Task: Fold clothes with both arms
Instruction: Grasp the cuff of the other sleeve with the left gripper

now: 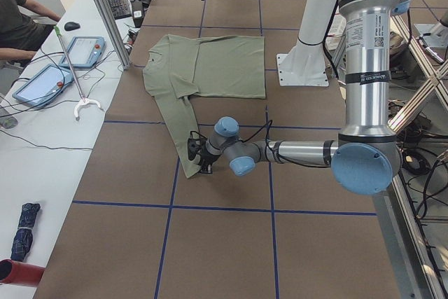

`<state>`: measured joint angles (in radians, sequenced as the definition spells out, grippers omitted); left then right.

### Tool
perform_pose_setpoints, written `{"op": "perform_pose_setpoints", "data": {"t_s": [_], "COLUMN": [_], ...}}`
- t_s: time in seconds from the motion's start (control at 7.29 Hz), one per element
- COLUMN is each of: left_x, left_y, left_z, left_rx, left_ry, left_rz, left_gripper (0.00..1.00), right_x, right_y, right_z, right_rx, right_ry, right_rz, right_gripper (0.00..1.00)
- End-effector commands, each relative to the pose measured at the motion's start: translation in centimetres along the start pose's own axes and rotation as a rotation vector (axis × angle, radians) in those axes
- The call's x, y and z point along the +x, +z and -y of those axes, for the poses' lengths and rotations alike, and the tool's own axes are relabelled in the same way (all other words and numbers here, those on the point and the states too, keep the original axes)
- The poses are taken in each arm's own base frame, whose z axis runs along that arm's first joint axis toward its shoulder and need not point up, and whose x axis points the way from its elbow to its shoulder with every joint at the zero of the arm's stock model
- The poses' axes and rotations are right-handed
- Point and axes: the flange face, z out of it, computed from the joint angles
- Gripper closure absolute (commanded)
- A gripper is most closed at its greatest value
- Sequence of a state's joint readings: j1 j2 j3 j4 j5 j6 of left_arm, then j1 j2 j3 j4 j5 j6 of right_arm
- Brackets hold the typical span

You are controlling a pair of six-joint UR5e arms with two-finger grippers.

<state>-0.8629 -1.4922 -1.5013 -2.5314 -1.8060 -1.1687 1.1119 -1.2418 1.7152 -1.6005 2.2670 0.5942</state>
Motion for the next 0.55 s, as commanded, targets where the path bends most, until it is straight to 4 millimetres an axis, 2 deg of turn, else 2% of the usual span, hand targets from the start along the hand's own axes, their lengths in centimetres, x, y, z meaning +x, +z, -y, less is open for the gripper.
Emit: {"op": "perform_pose_setpoints", "data": {"t_s": [0.0,0.14,0.27,0.41], "left_x": [0.10,0.21,0.21,0.35], "left_y": [-0.10,-0.12,-0.12,-0.07], "left_z": [0.09,0.14,0.14,0.18], "left_rx": [0.006,0.007,0.007,0.005], "left_ry": [-0.001,-0.002,-0.002,-0.006], "left_rz": [-0.003,-0.006,-0.006,-0.008], "left_gripper": [0.74,0.79,0.79,0.93], "right_x": [0.13,0.13,0.11,0.13], "right_y": [0.07,0.07,0.08,0.09], "right_z": [-0.04,-0.04,0.03,0.02], "right_rx": [0.000,0.000,0.001,0.000], "right_ry": [0.001,0.001,0.001,0.003], "right_rz": [-0.002,-0.002,-0.003,-0.004], "right_gripper": [0.00,0.00,0.00,0.00]}}
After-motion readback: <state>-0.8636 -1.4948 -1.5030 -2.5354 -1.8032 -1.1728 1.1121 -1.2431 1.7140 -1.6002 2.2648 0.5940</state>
